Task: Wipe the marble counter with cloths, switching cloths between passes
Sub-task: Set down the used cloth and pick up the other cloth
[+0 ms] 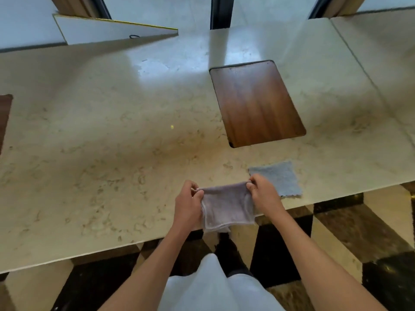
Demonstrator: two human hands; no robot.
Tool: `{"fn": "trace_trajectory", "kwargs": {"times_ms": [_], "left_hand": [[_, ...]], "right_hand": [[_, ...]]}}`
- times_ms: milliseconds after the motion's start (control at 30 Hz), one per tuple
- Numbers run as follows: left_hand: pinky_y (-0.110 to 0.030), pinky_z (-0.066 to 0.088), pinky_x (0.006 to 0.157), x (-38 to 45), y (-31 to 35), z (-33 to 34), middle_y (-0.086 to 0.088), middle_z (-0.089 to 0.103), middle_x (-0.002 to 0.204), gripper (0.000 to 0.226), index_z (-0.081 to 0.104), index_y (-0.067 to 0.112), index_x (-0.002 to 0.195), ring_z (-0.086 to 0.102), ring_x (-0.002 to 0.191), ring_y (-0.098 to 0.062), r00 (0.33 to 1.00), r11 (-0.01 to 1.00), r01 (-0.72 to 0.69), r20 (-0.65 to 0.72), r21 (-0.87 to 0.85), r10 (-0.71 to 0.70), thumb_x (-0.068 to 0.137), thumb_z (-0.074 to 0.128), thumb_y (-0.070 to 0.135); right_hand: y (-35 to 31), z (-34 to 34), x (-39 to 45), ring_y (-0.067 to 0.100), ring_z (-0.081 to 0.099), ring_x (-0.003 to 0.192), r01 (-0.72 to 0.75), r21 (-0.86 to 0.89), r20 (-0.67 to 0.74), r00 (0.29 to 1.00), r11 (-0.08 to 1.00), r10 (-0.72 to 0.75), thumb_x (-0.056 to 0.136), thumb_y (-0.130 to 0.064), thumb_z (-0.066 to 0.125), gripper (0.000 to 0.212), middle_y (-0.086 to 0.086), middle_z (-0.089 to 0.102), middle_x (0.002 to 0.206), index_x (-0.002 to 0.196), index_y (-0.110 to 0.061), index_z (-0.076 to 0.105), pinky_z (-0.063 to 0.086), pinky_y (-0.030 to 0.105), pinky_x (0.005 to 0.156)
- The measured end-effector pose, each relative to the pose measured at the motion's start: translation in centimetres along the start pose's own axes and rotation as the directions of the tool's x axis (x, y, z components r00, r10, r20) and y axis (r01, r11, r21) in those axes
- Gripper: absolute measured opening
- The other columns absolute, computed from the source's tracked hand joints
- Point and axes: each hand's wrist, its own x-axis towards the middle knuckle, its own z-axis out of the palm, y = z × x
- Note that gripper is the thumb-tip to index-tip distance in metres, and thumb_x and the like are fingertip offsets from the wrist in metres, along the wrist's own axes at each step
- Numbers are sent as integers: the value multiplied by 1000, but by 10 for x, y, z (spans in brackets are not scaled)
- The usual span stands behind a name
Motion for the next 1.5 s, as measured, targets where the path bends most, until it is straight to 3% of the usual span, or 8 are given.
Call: {"fn": "trace_trajectory", "kwargs": {"times_ms": [267, 433, 567, 667, 767, 1100, 1300, 1500], "left_hand": [[-34, 47, 63, 37, 18, 23, 5, 61, 79, 7, 57, 19, 89, 58, 74, -15, 974, 971, 41, -224, 234, 12, 94, 61, 23], [-33, 48, 65, 47, 17, 28, 0, 64, 91, 5, 61, 21, 94, 62, 83, -20, 965, 955, 93, -262, 280, -17, 92, 64, 24], [-27, 40, 78, 49, 30, 40, -4, 57, 113, 26, 62, 17, 115, 55, 100, -20, 941, 908, 107, -337, 405, 39, 89, 64, 14], [-24, 38, 82, 46, 58, 69, 0, 59, 102, 16, 66, 17, 104, 50, 95, -17, 932, 805, -148, -192, 575, 308, 90, 61, 13], [-29, 41, 87, 48, 83, 108, 6, 59, 101, 12, 66, 21, 100, 49, 97, -14, 903, 755, -400, 84, 520, 421, 96, 56, 26], [-34, 28, 84, 71, 105, 138, 5, 55, 98, 9, 63, 26, 86, 45, 102, -19, 980, 747, -196, 150, 635, 129, 89, 68, 33], [-34, 47, 82, 74, 113, 124, 6, 63, 80, 14, 63, 21, 77, 61, 84, -14, 985, 896, -163, 115, 413, 126, 85, 75, 18], [-9, 49, 63, 66, 129, 51, 2, 69, 86, 17, 73, 13, 103, 63, 75, -7, 960, 951, -263, -57, 163, 275, 86, 74, 9]], "right_hand": [[0, -19, 58, 19, 52, 85, 207, -213, -2, 977, 955, -212, 100, -25, 55, 15, -2, 55, 86, 86, -21, 59, 39, 32, 68], [3, -21, 63, 17, 51, 88, 223, -151, 14, 975, 963, -224, 100, -25, 58, 12, -1, 55, 92, 91, -18, 61, 46, 31, 76], [35, -60, 80, 17, 55, 90, 77, 0, -116, 990, 997, -77, 99, -8, 55, 14, 8, 64, 101, 104, -8, 68, 40, 28, 78], [68, -95, 93, 23, 59, 97, 6, -18, -112, 994, 1000, -8, 96, -2, 55, 21, 12, 66, 107, 111, -6, 69, 41, 28, 82], [82, -109, 98, 26, 61, 101, -12, -60, 5, 1000, 998, 12, 96, -7, 59, 13, 8, 65, 106, 102, -13, 69, 47, 34, 83], [87, -112, 101, 21, 54, 95, 61, -193, 54, 997, 979, -52, 90, -12, 71, 16, -3, 53, 96, 85, -20, 58, 49, 35, 79], [76, -132, 95, 16, 60, 82, -9, 41, -40, 999, 999, 10, 90, -11, 72, 13, 2, 61, 87, 89, -13, 59, 44, 22, 62], [8, -141, 78, 9, 60, 79, 285, 184, -205, 947, 941, -247, 90, -5, 72, 9, 1, 65, 85, 93, -9, 64, 51, 17, 70]]}}
